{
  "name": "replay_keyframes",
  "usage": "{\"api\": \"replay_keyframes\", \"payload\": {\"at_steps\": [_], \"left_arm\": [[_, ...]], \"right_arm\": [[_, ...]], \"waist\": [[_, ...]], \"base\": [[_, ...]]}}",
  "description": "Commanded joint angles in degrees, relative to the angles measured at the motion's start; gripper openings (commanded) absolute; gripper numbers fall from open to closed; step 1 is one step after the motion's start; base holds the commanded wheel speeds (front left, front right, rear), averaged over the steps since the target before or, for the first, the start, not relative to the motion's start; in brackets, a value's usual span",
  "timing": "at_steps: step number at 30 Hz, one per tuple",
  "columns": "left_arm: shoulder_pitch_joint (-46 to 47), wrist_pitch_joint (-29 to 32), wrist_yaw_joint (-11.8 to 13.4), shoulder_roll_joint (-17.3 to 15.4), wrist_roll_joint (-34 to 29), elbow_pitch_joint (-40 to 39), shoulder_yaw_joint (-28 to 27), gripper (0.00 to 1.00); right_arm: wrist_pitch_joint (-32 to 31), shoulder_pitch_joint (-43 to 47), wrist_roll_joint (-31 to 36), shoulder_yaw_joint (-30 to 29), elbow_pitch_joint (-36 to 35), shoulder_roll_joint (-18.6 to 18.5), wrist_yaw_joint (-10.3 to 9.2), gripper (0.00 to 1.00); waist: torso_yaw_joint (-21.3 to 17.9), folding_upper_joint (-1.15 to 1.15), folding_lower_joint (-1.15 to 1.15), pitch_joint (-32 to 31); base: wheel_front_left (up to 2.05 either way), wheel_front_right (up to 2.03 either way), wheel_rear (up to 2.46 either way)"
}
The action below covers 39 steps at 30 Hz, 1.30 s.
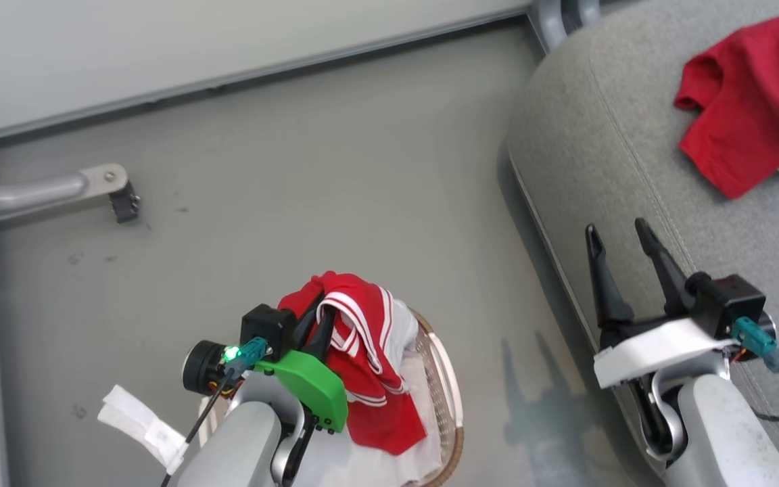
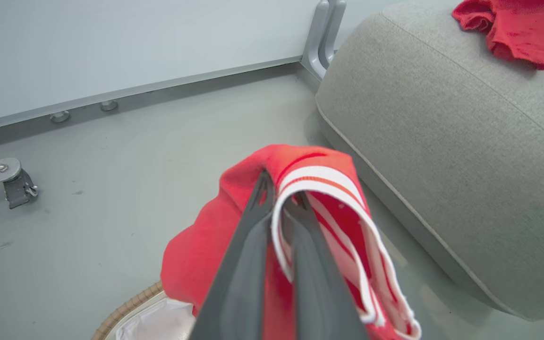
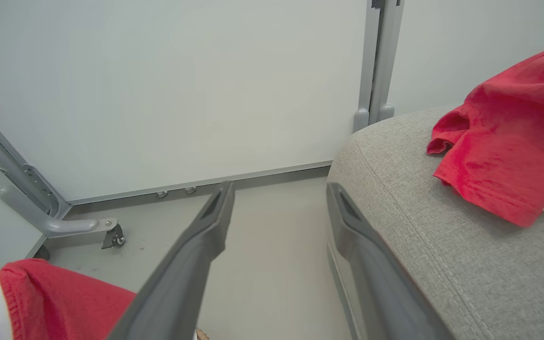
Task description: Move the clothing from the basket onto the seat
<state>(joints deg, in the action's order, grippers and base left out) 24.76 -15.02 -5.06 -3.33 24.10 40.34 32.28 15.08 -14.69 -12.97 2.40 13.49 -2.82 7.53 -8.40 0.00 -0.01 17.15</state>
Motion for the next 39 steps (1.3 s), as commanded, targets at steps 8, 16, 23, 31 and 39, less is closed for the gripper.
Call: {"api": "replay_keyframes", "payload": {"at_steps": [8, 16, 23, 31, 39], "left_arm": [[-5.0, -0.2, -2.0, 0.2, -4.4, -9.9, -5.2, 0.00], [-4.8, -0.2, -2.4, 0.4, -5.6, -19.3, -7.6, 0.00], [-2.9, -0.2, -2.5, 0.4, -4.8, -25.1, -7.1, 0.00], [-2.1, -0.2, -2.5, 0.3, -3.3, -27.6, -3.8, 0.00], [-1.4, -0.2, -2.5, 0.4, -1.2, -28.4, 1.0, 0.00]], "right_arm": [[0.1, 4.8, 0.9, 0.0, 0.1, -0.2, -0.08, 1.00], [0.1, 7.2, 0.4, 0.4, 1.0, -0.2, -0.08, 1.00], [0.1, 8.3, 2.1, 6.5, 2.1, -0.2, -0.07, 1.00], [0.1, 4.3, 6.4, 23.3, 3.2, -1.0, -0.08, 1.00], [0.1, -1.5, 10.8, 27.0, 4.9, -0.7, -0.08, 1.00]], "waist": [[6.0, 0.00, 0.01, -9.3], [6.8, 0.00, 0.01, -12.6], [6.4, 0.00, 0.01, -14.3], [7.4, 0.00, 0.01, -14.8], [10.3, 0.00, 0.01, -14.9]], "base": [[0.00, 0.00, 0.00], [0.00, 0.00, 0.00], [0.00, 0.00, 0.00], [0.00, 0.00, 0.00], [0.00, 0.00, 0.00]]}}
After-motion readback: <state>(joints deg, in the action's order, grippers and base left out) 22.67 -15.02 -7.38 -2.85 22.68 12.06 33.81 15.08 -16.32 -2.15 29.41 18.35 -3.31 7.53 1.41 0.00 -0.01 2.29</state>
